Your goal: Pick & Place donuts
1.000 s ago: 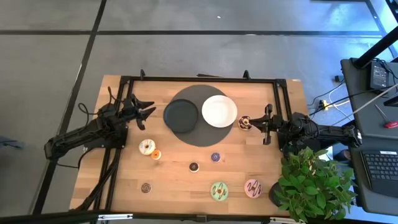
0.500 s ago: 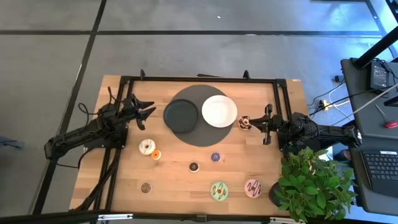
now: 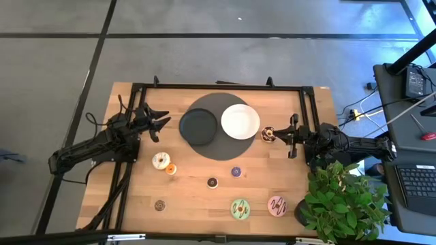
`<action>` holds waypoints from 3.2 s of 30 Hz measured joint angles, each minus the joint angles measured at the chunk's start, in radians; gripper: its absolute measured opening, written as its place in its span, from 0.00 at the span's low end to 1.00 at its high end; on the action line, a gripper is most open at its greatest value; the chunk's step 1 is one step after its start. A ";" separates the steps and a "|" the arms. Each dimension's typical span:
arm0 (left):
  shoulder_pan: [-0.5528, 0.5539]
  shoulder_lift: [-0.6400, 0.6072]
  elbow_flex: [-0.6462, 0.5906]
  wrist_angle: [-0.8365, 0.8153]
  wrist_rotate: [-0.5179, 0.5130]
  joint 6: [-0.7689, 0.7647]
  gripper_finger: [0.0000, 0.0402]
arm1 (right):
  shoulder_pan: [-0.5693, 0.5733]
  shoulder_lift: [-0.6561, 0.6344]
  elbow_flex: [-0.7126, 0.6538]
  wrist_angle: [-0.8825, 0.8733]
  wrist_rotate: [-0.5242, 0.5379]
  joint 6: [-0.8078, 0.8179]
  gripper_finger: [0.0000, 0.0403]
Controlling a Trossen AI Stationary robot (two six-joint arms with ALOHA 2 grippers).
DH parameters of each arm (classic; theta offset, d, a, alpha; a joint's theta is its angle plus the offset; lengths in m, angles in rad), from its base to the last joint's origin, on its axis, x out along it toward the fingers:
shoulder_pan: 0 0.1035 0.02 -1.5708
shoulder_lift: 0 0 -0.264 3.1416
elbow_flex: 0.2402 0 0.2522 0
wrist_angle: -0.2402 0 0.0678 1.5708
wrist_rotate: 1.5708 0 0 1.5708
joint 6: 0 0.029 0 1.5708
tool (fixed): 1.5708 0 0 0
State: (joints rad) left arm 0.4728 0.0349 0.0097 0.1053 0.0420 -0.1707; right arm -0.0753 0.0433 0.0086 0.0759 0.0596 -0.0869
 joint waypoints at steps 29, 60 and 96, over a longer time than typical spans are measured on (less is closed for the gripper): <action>0.000 0.000 0.000 0.000 0.000 0.000 0.36 | 0.000 0.000 0.000 0.000 0.000 0.000 0.07; 0.000 0.000 0.000 0.000 0.000 0.000 0.36 | 0.000 0.000 0.000 0.008 -0.001 0.184 0.07; 0.000 0.000 0.000 0.003 0.000 -0.199 0.36 | 0.000 0.000 0.000 -0.001 -0.098 0.222 0.38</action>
State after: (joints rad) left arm 0.4730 0.0349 0.0101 0.1079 0.0425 -0.3693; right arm -0.0750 0.0433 0.0086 0.0750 -0.0387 0.1351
